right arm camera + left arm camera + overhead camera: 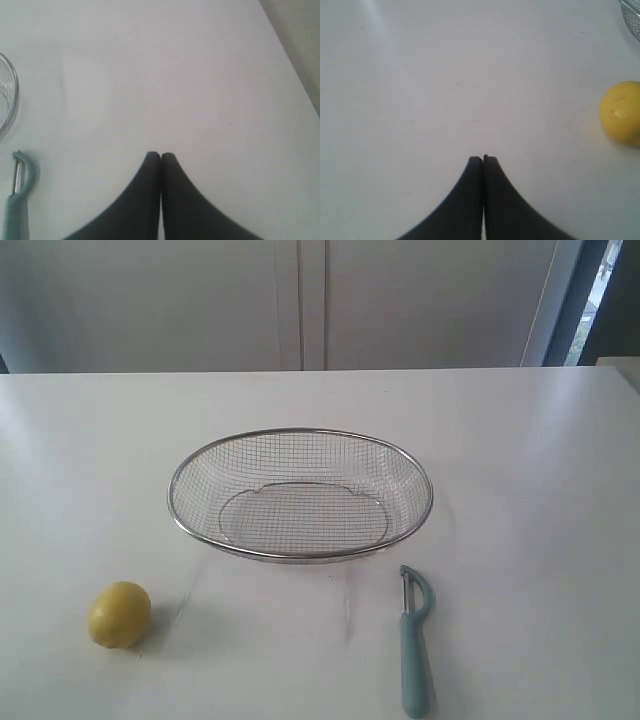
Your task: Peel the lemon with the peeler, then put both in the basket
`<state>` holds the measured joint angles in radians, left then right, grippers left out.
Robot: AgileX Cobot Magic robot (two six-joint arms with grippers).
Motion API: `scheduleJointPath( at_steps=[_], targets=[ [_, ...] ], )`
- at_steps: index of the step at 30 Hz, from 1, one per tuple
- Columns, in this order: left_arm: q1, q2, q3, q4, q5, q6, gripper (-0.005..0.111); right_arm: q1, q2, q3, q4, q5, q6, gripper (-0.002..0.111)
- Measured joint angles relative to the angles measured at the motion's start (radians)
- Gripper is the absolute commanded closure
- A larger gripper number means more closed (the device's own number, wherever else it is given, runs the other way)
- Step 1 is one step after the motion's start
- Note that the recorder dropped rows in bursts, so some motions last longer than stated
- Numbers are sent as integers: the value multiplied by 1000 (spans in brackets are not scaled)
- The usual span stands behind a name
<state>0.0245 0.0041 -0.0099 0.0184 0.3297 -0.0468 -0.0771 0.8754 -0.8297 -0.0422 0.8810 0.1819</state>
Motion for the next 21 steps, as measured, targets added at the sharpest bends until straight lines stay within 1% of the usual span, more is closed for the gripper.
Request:
scheduleJointPath(
  at_steps=[5,10,21],
  targets=[
    [0,0,0,0,0,0,107,0,117,-6,42,42,-10,108],
    [0,0,0,0,0,0,107,0,181,-6,91,53,-33,108],
    [0,0,0,0,0,0,107,0,288,-6,117,109,-84,108]
  ],
)
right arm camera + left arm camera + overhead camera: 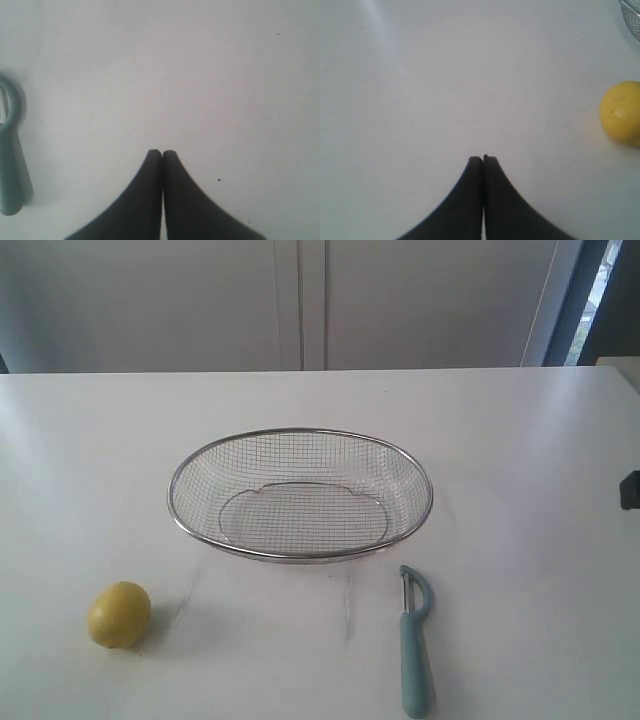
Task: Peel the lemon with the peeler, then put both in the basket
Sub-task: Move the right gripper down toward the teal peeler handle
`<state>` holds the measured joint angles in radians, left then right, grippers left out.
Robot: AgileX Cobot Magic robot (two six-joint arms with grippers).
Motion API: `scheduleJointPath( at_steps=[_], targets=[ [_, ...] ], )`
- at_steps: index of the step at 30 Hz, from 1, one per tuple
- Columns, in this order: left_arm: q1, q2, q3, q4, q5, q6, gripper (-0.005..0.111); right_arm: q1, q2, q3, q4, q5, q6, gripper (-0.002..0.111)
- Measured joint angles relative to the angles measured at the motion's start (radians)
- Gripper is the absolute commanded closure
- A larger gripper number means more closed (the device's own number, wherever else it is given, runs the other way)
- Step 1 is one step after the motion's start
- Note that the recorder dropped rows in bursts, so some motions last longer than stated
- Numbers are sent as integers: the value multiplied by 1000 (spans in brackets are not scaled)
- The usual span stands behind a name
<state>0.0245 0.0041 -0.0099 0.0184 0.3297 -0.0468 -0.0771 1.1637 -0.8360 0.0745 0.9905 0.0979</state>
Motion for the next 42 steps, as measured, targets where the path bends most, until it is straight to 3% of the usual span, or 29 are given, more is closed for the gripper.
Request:
scheduleJointPath(
  at_steps=[16,42],
  targets=[
    [0,0,0,0,0,0,107,13,97,0,151,16,-84,108],
    [0,0,0,0,0,0,107,382,248,0,155,-136,46,108]
  ],
)
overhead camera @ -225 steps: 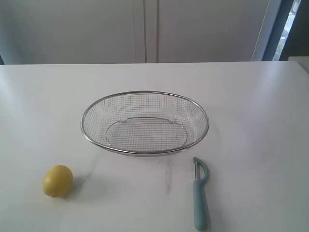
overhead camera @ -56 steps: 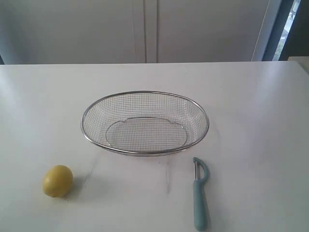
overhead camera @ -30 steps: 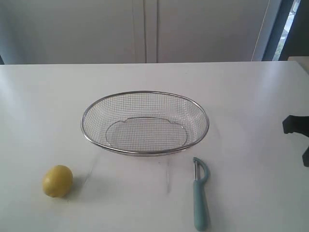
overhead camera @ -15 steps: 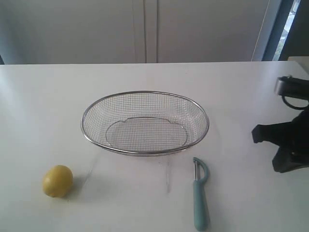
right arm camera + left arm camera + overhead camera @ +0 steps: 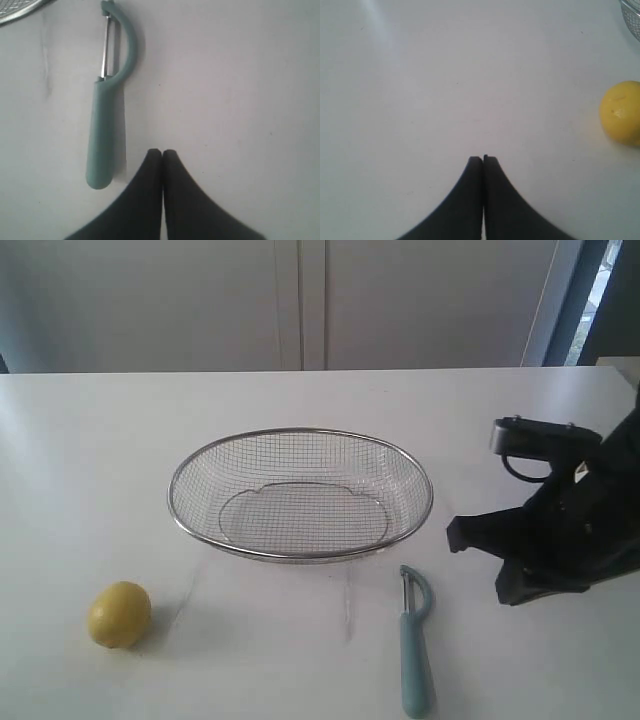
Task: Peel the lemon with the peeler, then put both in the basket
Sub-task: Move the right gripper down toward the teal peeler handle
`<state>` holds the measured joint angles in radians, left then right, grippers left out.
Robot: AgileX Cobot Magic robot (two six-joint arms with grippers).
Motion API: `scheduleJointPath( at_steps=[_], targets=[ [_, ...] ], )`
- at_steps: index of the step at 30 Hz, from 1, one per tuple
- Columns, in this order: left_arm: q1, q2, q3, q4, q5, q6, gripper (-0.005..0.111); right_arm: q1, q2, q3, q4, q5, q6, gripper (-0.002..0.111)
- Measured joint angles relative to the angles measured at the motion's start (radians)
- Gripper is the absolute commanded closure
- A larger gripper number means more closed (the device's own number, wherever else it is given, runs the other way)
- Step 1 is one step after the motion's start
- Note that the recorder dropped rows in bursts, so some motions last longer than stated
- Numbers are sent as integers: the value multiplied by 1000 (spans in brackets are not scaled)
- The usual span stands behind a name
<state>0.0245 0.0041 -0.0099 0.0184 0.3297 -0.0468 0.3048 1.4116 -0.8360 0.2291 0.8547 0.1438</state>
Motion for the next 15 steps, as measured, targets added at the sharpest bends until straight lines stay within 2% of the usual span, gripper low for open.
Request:
scheduleJointPath(
  at_steps=[15],
  targets=[
    [0,0,0,0,0,0,107,178,91,0,-74,-82,185,108]
  ],
)
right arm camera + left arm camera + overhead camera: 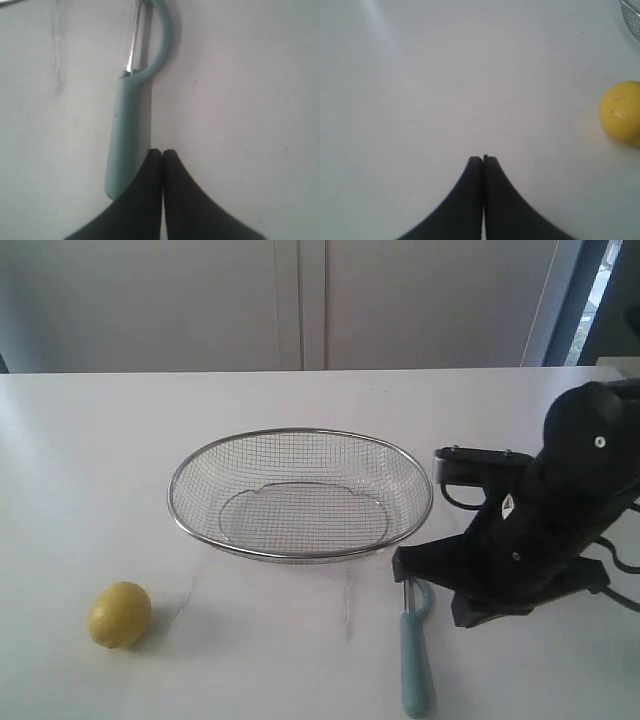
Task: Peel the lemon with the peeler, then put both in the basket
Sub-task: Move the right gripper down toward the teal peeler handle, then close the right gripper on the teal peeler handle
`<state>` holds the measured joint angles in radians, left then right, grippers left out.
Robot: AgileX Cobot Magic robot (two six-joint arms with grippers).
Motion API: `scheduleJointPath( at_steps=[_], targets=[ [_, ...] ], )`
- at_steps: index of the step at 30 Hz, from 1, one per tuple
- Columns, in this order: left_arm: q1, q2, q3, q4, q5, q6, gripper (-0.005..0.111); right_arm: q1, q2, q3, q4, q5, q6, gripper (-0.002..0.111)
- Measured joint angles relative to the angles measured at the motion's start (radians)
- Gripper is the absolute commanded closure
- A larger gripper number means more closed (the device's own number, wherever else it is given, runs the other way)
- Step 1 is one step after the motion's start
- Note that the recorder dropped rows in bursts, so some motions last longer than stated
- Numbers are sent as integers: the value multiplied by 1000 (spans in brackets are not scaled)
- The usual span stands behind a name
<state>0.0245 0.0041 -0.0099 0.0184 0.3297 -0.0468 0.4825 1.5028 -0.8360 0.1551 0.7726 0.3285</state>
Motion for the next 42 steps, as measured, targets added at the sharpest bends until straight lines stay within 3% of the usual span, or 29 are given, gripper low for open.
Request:
scheduleJointPath(
  at_steps=[17,21,32,42],
  targets=[
    [0,0,0,0,0,0,107,149,77,-2,-64,-100,183,108],
    [0,0,0,0,0,0,107,156,101,-2,-64,-111,207,101],
    [0,0,0,0,0,0,107,156,144,-7,-66,-146,224,69],
    [0,0,0,0,0,0,107,156,169,-7,-66,-165,235,68]
  ],
)
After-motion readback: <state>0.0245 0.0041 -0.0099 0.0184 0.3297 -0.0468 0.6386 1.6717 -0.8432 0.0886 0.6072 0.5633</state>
